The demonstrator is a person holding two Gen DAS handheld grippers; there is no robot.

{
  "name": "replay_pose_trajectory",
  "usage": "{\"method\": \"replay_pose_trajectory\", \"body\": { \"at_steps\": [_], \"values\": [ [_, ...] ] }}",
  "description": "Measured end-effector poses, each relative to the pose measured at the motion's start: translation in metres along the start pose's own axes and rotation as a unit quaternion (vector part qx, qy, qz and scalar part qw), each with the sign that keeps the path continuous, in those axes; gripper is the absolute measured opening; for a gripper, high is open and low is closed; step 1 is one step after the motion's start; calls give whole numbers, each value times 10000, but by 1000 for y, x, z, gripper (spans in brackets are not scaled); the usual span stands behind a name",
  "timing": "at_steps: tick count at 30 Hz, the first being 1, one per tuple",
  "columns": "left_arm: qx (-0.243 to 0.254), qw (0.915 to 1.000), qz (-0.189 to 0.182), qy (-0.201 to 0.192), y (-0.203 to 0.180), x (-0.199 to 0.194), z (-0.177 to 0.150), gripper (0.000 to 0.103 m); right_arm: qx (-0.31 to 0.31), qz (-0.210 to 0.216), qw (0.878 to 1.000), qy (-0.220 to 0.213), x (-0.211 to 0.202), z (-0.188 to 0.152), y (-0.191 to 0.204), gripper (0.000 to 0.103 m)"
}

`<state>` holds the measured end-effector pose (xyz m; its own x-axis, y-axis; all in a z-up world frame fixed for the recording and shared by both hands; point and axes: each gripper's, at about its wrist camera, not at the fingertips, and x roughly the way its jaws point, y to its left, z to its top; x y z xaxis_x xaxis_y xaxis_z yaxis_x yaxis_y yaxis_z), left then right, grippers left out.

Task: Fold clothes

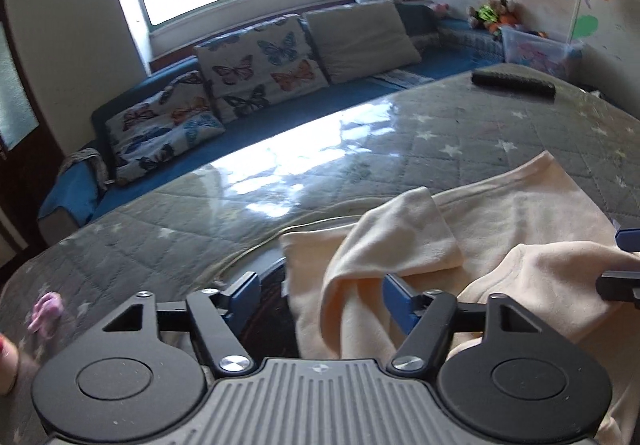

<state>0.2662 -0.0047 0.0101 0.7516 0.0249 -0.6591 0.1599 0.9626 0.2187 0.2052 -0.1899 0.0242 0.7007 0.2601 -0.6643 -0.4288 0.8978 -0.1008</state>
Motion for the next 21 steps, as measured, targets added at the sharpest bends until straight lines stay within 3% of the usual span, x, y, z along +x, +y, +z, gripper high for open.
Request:
{"method": "replay_pose_trajectory", "body": {
  "at_steps": [1,4,6,7,9,15,21],
  "values": [
    [56,10000,-20,37,-2,7,1,66,-19,19,10000,-2,1,1,0,35],
    [67,9997,-152,177,-2,24,4,47,-43,98,9999,12,7,2,1,35],
    [-30,9993,-290,229,0,30,3,19,-5,166,9999,24,10,2,0,30],
    [-80,9991,-350,223,2,31,2,16,42,181,9998,22,10,1,-1,18],
    [-163,9990,-383,159,5,30,0,12,211,260,9994,11,8,1,-5,8],
    [-568,9983,-74,-46,20,4,-4,10,564,13,9981,-234,-15,-4,-20,5],
    [-1217,9910,366,-418,57,-59,-18,10,1106,-549,9907,-578,-60,-19,-48,4]
  ]
}}
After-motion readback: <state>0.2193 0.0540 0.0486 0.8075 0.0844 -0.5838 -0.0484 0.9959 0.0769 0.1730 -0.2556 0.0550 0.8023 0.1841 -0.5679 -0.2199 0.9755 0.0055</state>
